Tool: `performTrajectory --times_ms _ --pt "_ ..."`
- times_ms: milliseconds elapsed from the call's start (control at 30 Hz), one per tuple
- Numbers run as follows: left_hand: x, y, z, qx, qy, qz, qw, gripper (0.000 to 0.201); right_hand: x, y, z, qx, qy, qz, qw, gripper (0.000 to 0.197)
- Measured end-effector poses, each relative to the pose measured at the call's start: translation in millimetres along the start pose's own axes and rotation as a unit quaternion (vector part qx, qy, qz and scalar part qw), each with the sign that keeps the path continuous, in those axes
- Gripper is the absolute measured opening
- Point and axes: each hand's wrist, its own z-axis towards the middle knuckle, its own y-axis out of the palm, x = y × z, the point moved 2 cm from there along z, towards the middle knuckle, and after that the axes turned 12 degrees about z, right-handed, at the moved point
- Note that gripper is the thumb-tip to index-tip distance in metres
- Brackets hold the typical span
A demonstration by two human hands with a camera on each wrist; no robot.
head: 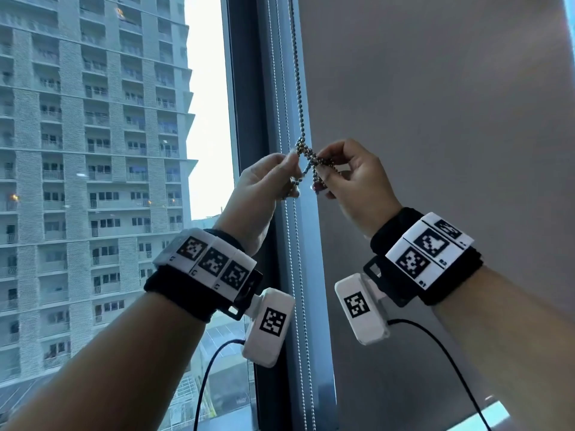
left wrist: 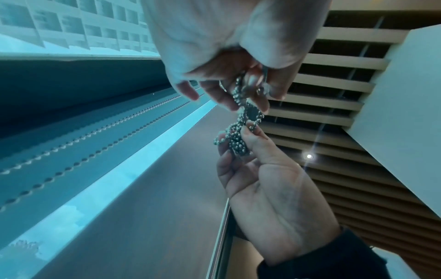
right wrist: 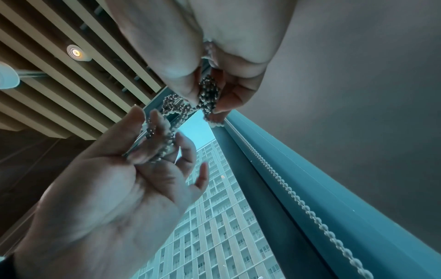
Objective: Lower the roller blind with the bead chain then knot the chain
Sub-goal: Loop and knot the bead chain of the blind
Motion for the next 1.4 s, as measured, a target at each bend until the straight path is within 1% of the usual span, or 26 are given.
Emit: performTrajectory --times_ms 67,167,233,300,367,467,600,733,767,833,933,967,1000,1033,1100,1133,1200,1266,1400 --pt "-2.3 -3.2 -2.0 0.018 0.040 0.040 0.998 0.015 0.9 -1.0 -1.5 -0.001 0.002 0.009 1.000 0.025" --pt "-3.6 -7.8 -2.1 0.054 0.067 0.012 0.996 0.012 1.7 1.2 -2.1 -0.013 0.011 0.016 1.000 0.024" --pt "-1.1 -7.2 -2.1 0.060 0.054 -0.029 0.996 0.013 1.8 4.4 -2.4 -0.019 0.016 0.021 0.999 0.024" --pt "1.4 -5.5 -2.1 0.057 0.033 -0.082 0.994 0.024 0.9 7.3 -3.0 -0.021 0.017 0.017 1.000 0.024" --pt "0.9 -5.5 -1.2 0.058 0.033 -0.100 0.993 0.030 0.3 7.7 -3.1 -0.012 0.013 0.015 1.000 0.024" --pt "-1.5 -6.8 0.2 0.062 0.054 -0.073 0.994 0.026 1.7 5.9 -2.0 0.007 0.011 0.024 1.000 0.024" --pt "-4.3 -6.9 -0.5 0.046 0.045 -0.116 0.991 0.025 3.3 5.5 -1.0 0.010 0.016 0.013 1.000 0.020" --pt "-6.1 -7.7 1.2 0.067 0.057 -0.096 0.991 0.017 4.4 6.1 -3.8 0.003 0.036 0.025 0.999 0.018" --pt "-5.7 -7.4 0.9 0.062 0.051 -0.111 0.991 0.014 4.8 5.8 -4.3 0.002 0.042 0.031 0.999 0.018" --pt "-5.7 -5.7 -1.7 0.030 0.020 -0.148 0.988 0.014 6.8 4.3 -4.2 0.004 0.050 0.043 0.998 0.018" --pt "-9.4 -0.7 -6.6 -0.045 -0.057 -0.176 0.982 0.020 13.4 -0.5 -2.7 0.020 0.058 0.057 0.996 0.018" --pt "-12.8 0.8 -7.7 -0.063 -0.085 -0.161 0.981 0.025 15.5 -1.7 -2.8 0.026 0.060 0.061 0.996 0.019" --pt "-17.4 3.0 -9.5 -0.078 -0.106 -0.114 0.985 0.029 17.8 -2.6 -3.0 0.031 0.060 0.064 0.996 0.020" --pt "-23.6 6.7 -12.7 -0.095 -0.120 -0.038 0.988 0.032 20.4 -3.4 -3.3 0.035 0.058 0.067 0.995 0.021" --pt "-37.8 20.0 -25.1 -0.138 -0.134 0.104 0.976 0.035 25.6 -5.4 -4.1 0.045 0.051 0.061 0.996 0.027" --pt "-44.9 26.3 -31.7 -0.149 -0.141 0.131 0.970 0.035 27.6 -5.9 -4.9 0.047 0.050 0.054 0.996 0.030" --pt "-56.0 33.6 -40.4 -0.138 -0.154 0.119 0.971 0.035 31.5 -5.9 -7.6 0.045 0.056 0.062 0.996 0.032" --pt "-60.6 33.5 -41.7 -0.122 -0.157 0.108 0.974 0.034 33.4 -5.1 -10.8 0.038 0.070 0.081 0.994 0.027" --pt "-59.4 32.4 -39.0 -0.127 -0.142 0.115 0.975 0.033 32.9 -3.8 -12.7 0.033 0.081 0.067 0.994 0.026"
